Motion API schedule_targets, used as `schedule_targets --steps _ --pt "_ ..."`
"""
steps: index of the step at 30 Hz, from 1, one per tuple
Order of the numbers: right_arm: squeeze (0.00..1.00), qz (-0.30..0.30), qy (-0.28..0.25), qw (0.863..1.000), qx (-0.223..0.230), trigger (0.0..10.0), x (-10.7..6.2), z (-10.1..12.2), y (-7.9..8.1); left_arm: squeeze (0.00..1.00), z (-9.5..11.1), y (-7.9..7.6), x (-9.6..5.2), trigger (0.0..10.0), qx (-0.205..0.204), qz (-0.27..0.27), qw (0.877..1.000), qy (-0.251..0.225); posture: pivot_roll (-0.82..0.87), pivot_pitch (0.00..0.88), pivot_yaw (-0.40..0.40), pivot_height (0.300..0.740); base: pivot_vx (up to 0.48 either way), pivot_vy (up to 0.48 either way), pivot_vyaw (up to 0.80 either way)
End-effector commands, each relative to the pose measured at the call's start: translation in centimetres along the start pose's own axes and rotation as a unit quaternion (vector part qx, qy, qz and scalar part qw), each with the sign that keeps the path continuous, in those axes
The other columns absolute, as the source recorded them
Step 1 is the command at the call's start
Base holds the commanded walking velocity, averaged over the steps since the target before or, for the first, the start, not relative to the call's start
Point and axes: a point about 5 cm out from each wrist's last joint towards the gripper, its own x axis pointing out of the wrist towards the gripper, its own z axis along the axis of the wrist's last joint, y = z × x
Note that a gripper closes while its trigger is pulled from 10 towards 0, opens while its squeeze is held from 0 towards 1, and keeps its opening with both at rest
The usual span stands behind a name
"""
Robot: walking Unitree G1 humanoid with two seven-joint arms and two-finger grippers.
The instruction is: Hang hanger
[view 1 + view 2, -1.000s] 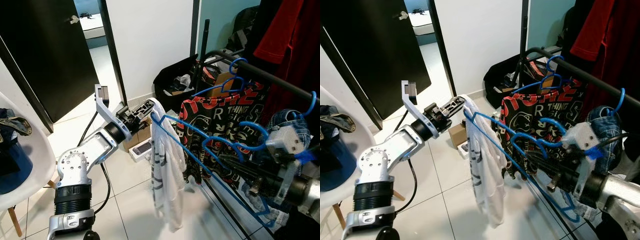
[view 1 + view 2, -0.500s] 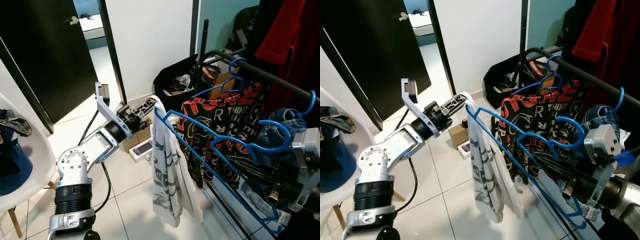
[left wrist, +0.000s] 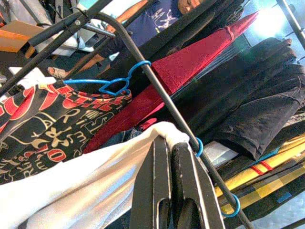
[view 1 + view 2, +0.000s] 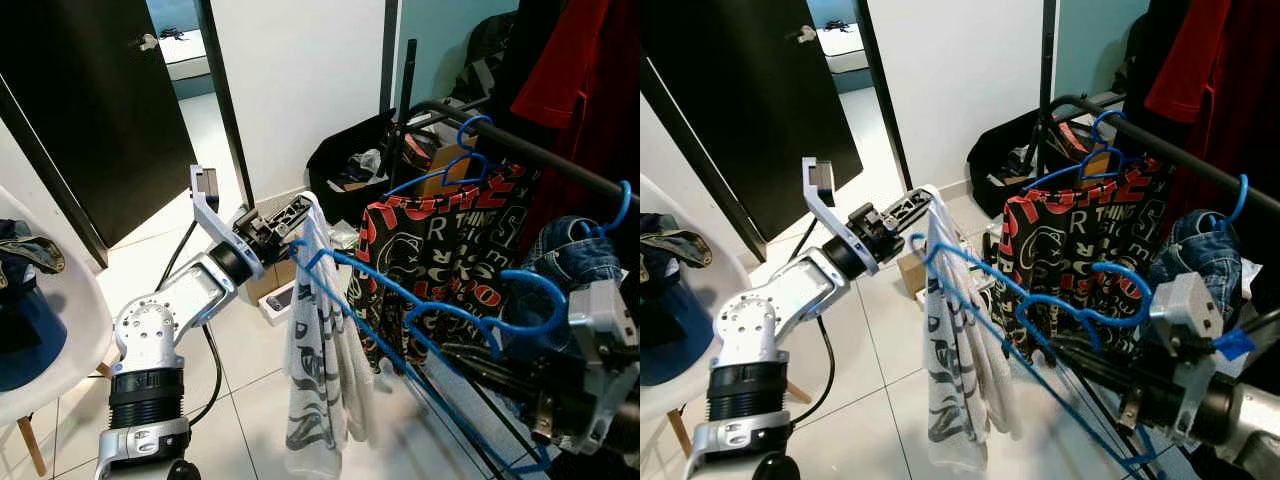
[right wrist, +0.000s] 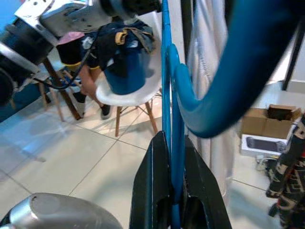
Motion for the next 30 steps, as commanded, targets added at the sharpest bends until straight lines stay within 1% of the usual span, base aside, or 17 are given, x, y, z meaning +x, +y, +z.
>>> schedule_targets --steps 1,2,3,5,6,8,9,10,13,14,21,22,23,25,26,27,30 --pt "0.0 0.026 0.001 1.0 -0.001 10.0 0.5 0.1 0.7 0.0 0.4 0.1 0.0 10.0 0.004 0.007 1.0 -0.009 -0.05 0.0 0.113 0.74 0.0 0.0 0.0" --pt "0.0 0.043 0.003 0.999 0.002 10.0 0.8 -0.1 1.3 0.0 0.4 0.2 -0.1 10.0 0.005 0.008 1.0 -0.01 -0.05 0.0 0.112 0.74 0.0 0.0 0.0" --pt "0.0 0.043 0.003 0.999 0.002 10.0 0.8 -0.1 1.3 0.0 0.4 0.2 -0.1 10.0 0.005 0.008 1.0 -0.01 -0.05 0.0 0.112 0.74 0.0 0.0 0.0" --pt "0.0 0.063 -0.031 0.998 0.006 10.0 1.1 0.6 2.0 0.0 0.4 0.2 -0.1 10.0 0.006 0.009 1.0 -0.011 -0.05 0.0 0.113 0.74 0.0 0.0 0.0" --pt "0.0 0.063 -0.031 0.998 0.006 10.0 1.1 0.6 2.0 0.0 0.4 0.2 -0.1 10.0 0.006 0.009 1.0 -0.011 -0.05 0.0 0.113 0.74 0.0 0.0 0.0" --pt "0.0 0.04 -0.086 0.995 -0.004 10.0 0.6 2.0 1.3 0.0 0.5 0.2 -0.2 10.0 0.009 0.009 1.0 -0.011 -0.05 0.0 0.115 0.74 0.0 0.0 0.0" --pt "0.0 0.04 -0.086 0.995 -0.004 10.0 0.6 2.0 1.3 0.0 0.5 0.2 -0.2 10.0 0.009 0.009 1.0 -0.011 -0.05 0.0 0.115 0.74 0.0 0.0 0.0" --pt "0.0 0.018 -0.113 0.993 -0.009 10.0 0.1 2.7 0.6 0.0 0.5 0.2 -0.2 10.0 0.01 0.009 1.0 -0.01 -0.05 0.0 0.115 0.74 0.0 0.0 0.0" --pt "0.0 0.012 -0.117 0.993 -0.013 10.0 -0.4 2.8 0.5 0.0 0.6 0.2 -0.2 10.0 0.011 0.01 1.0 -0.01 -0.05 0.0 0.116 0.74 0.0 0.0 0.0" --pt "0.0 0.012 -0.114 0.993 -0.013 10.0 -0.7 2.7 0.5 0.0 0.6 0.2 -0.1 10.0 0.011 0.009 1.0 -0.011 -0.05 0.0 0.116 0.74 0.0 0.0 0.0" --pt "0.0 0.011 -0.097 0.995 -0.009 10.0 -0.7 2.2 0.6 0.0 0.5 0.2 -0.1 10.0 0.011 0.008 1.0 -0.01 -0.05 0.0 0.119 0.74 0.0 0.0 0.0" --pt "0.0 0.007 -0.084 0.996 -0.008 10.0 -0.6 1.9 0.5 0.0 0.5 0.2 -0.1 10.0 0.01 0.007 1.0 -0.01 -0.05 0.0 0.12 0.74 0.0 0.0 0.0" --pt "0.0 0.001 -0.058 0.998 -0.007 10.0 -0.3 1.2 0.5 0.0 0.6 0.1 0.0 10.0 0.01 0.006 1.0 -0.011 -0.05 0.0 0.121 0.74 0.0 0.0 0.0" --pt "0.0 0.001 -0.058 0.998 -0.007 10.0 -0.3 1.2 0.5 0.0 0.6 0.1 0.0 10.0 0.01 0.006 1.0 -0.011 -0.05 0.0 0.121 0.74 0.0 0.0 0.0" --pt "0.0 -0.006 -0.032 0.999 -0.006 10.0 -0.1 0.5 0.3 0.0 0.6 0.1 0.0 10.0 0.01 0.005 1.0 -0.011 -0.05 0.0 0.121 0.74 0.0 0.0 0.0" --pt "0.0 -0.006 -0.032 0.999 -0.006 10.0 -0.1 0.5 0.3 0.0 0.6 0.1 0.0 10.0 0.01 0.005 1.0 -0.011 -0.05 0.0 0.121 0.74 0.0 0.0 0.0" --pt "0.0 -0.021 -0.006 1.0 -0.001 10.0 -0.1 -0.2 0.0 0.0 0.7 0.0 0.1 10.0 0.01 0.003 1.0 -0.013 -0.05 0.0 0.121 0.74 0.0 0.0 0.0"
